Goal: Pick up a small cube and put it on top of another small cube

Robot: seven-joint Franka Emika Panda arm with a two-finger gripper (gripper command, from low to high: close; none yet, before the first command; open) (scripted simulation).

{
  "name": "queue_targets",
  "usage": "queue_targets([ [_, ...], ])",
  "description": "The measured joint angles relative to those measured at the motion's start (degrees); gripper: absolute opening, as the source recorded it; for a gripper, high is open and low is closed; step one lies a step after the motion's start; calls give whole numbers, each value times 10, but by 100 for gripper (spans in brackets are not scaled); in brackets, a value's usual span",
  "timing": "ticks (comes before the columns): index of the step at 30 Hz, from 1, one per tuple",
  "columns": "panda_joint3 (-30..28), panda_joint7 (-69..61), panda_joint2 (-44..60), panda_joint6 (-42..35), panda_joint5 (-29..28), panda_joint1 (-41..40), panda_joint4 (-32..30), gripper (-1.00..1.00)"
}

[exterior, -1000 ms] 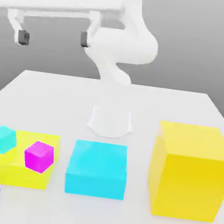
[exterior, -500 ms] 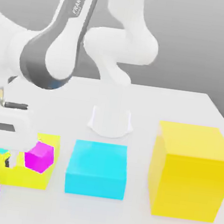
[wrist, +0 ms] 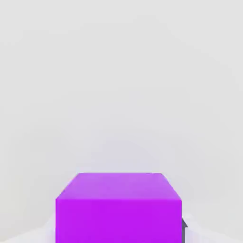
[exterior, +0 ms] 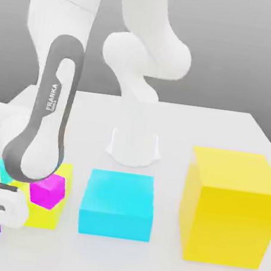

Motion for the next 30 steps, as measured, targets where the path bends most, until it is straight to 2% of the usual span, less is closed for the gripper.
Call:
queue_targets([
  [4,-48,43,-74,-52,-58,36,-21,-100],
  [11,-102,55,-207,-124,-158,48,-72,-100],
  [22,-113,71,-410,-208,-332,-13,-162,-100],
  [28,-124,26,-335,-110,-285,-4,-190,-100],
  [29,-125,21,-325,-99,-278,-3,-192,100],
  [30,-125,21,-325,-99,-278,-3,-192,100],
])
